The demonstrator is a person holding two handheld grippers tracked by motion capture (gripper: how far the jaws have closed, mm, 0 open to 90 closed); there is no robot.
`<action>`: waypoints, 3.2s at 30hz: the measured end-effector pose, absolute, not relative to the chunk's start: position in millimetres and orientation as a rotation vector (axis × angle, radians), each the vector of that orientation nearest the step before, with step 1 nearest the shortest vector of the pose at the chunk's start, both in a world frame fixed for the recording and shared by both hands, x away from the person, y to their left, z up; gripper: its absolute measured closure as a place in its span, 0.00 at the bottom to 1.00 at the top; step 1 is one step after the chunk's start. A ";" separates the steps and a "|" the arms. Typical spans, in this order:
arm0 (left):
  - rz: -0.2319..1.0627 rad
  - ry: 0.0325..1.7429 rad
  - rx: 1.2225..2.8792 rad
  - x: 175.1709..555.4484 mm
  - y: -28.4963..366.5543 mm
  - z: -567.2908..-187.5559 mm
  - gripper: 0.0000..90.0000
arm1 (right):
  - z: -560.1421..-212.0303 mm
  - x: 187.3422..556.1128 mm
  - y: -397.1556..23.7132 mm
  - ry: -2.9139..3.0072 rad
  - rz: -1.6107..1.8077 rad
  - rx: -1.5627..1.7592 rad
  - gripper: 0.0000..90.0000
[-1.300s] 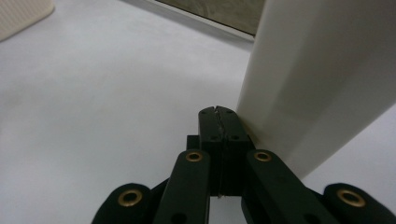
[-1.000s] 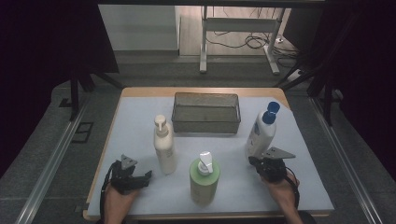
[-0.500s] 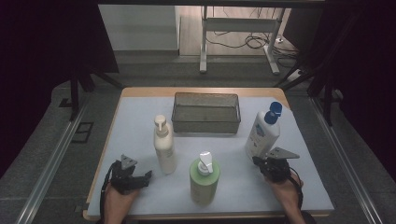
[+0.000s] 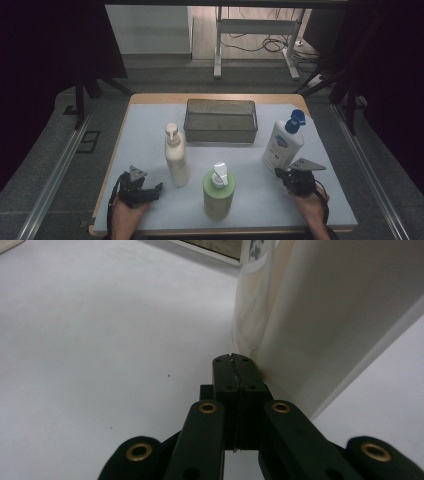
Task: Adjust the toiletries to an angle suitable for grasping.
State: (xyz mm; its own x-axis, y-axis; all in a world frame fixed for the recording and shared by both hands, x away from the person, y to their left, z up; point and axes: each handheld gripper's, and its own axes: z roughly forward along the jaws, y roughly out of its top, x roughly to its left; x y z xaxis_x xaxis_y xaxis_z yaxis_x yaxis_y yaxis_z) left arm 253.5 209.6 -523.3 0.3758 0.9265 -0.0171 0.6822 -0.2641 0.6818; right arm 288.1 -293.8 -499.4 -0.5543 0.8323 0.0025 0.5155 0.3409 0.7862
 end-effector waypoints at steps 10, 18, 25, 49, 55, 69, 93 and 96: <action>0.523 1.381 2.035 253.6 209.7 -523.3 0.16 | -497.0 286.8 -294.9 2.220 1.097 1.178 0.93; 0.522 1.381 2.035 253.6 209.7 -523.3 0.16 | -494.1 276.9 -296.6 2.232 1.092 1.171 0.72; 0.522 1.382 2.034 253.5 209.7 -523.4 0.16 | -486.2 270.0 -304.0 2.207 1.120 1.194 0.58; 0.522 1.382 2.034 253.6 209.8 -523.4 0.16 | -445.2 279.6 -324.7 2.123 1.174 1.239 0.31; 0.521 1.382 2.034 253.6 209.8 -523.4 0.16 | -434.2 285.8 -319.3 2.114 1.177 1.207 0.31; 0.521 1.381 2.036 253.6 210.0 -523.4 0.16 | -423.8 303.9 -311.2 2.079 1.172 1.204 0.29; 0.521 1.381 2.035 253.6 210.0 -523.4 0.16 | -421.6 334.3 -288.6 2.075 1.118 1.164 0.35; 0.521 1.381 2.036 253.7 210.0 -523.4 0.16 | -422.1 335.0 -287.1 2.081 1.101 1.157 0.41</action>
